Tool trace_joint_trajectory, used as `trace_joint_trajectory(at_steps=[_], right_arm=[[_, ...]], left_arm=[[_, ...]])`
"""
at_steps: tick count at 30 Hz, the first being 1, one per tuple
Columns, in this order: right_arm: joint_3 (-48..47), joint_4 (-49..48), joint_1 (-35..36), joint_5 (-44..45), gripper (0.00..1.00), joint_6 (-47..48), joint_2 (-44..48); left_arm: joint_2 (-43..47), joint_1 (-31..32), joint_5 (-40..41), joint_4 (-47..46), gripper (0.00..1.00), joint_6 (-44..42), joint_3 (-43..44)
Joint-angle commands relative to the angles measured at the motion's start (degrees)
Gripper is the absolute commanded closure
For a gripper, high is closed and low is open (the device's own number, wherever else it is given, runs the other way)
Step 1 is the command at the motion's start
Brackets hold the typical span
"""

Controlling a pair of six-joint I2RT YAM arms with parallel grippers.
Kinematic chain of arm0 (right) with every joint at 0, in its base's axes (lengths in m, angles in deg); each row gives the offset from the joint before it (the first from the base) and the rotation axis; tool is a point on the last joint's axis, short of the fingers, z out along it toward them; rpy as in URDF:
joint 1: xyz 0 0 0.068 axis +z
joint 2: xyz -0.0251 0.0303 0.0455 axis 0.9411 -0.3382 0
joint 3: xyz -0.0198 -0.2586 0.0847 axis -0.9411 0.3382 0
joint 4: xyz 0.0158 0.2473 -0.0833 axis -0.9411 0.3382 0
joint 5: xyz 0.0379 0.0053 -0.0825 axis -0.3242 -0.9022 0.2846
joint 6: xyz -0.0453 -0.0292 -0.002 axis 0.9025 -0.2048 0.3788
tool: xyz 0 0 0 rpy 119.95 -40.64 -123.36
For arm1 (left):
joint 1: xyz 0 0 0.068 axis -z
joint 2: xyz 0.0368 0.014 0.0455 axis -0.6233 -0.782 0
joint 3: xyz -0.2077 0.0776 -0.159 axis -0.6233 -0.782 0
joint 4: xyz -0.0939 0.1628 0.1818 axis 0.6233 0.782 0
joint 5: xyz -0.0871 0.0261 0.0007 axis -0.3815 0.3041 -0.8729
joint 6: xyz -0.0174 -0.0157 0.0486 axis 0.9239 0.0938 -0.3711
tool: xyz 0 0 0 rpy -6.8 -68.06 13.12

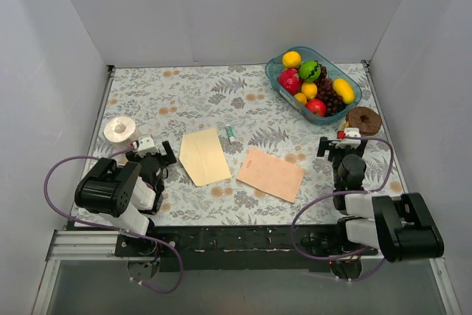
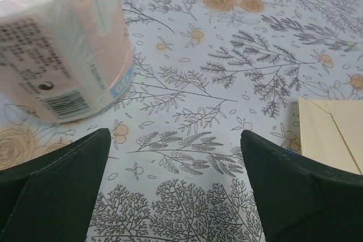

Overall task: Place the letter into the envelope and seal it
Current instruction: Press the letter at the center of the board.

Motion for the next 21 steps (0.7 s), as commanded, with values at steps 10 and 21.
trace_joint_trajectory(at_steps=[10,21], right_arm=[[-7.18,28.74,0.4,-2.45,0.02,-18.48,24.31],[-17.55,54.95,0.23,-0.96,0.02,-30.01,32.57]], left_arm=[[27.99,6.45,26.18,35.38,0.02,10.68,19.83],[30.73,6.28,8.2,67.03,0.02,16.93,40.49]])
